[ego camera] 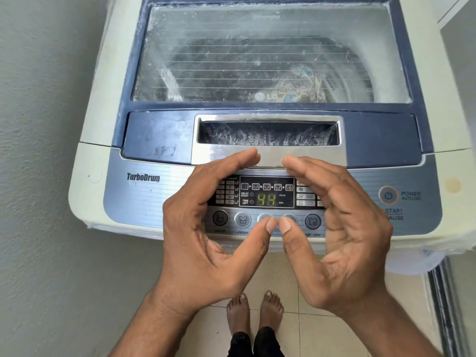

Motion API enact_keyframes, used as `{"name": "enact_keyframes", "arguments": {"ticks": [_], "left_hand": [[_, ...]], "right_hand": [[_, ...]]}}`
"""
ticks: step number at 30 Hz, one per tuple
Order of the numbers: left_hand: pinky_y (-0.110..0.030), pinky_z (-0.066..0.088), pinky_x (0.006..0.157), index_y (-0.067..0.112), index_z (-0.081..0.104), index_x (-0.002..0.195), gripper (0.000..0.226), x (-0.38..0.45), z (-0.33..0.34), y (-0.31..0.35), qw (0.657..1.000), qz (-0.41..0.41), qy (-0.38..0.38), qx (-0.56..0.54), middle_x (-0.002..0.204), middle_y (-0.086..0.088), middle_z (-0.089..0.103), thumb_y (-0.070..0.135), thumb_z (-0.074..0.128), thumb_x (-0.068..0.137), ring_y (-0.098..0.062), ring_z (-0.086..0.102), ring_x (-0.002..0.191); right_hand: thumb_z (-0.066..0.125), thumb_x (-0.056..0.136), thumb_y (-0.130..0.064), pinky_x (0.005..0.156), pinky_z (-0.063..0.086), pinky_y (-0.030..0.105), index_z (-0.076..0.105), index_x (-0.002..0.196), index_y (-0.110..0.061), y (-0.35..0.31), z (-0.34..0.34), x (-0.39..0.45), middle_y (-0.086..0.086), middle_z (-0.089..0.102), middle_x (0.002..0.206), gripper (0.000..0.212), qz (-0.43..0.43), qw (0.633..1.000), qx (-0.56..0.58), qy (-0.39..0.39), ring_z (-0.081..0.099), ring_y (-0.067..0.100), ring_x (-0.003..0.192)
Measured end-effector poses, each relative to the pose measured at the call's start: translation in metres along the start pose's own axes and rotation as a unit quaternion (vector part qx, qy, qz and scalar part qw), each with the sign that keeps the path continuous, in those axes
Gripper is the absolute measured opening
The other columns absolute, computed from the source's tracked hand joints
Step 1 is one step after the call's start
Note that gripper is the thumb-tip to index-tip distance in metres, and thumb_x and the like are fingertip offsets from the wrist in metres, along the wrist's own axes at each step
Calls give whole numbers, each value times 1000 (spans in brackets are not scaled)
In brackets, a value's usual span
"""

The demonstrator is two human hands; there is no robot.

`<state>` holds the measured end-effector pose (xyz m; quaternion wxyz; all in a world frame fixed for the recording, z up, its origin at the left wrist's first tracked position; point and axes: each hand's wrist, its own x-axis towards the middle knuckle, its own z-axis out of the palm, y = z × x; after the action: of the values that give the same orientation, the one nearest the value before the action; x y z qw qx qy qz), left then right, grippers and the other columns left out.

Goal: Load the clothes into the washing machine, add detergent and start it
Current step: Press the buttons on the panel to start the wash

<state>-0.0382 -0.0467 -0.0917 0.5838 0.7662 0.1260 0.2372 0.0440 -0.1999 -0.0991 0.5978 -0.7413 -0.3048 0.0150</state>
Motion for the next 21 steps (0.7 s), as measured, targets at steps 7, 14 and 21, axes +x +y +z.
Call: {"name": "enact_keyframes", "arguments": {"ticks": [7,14,21], "left_hand": [[-48,55,102,-1,63,133,62,2,0,8,1000,9,-7,28,129,-10,71,3,84,74,-30,68,123],[-44,51,108,5,59,141,63,5,-4,25,995,32,-26,87,137,-5,67,14,81,82,-28,63,130],[-52,39,120,15,49,153,70,10,-9,52,987,53,-56,142,157,7,52,24,77,90,-17,42,152]], "right_hand": [[73,72,0,104,53,50,61,134,1,-4,-1,1,15,65,131,64,8,1000,-13,-17,64,32,125],[72,84,-14,110,49,41,45,153,-5,-24,-6,9,6,57,146,75,16,990,-122,-62,55,19,138],[53,95,-49,130,18,39,11,167,-23,-42,-18,19,-9,20,172,87,12,936,-322,-140,11,3,158]]}}
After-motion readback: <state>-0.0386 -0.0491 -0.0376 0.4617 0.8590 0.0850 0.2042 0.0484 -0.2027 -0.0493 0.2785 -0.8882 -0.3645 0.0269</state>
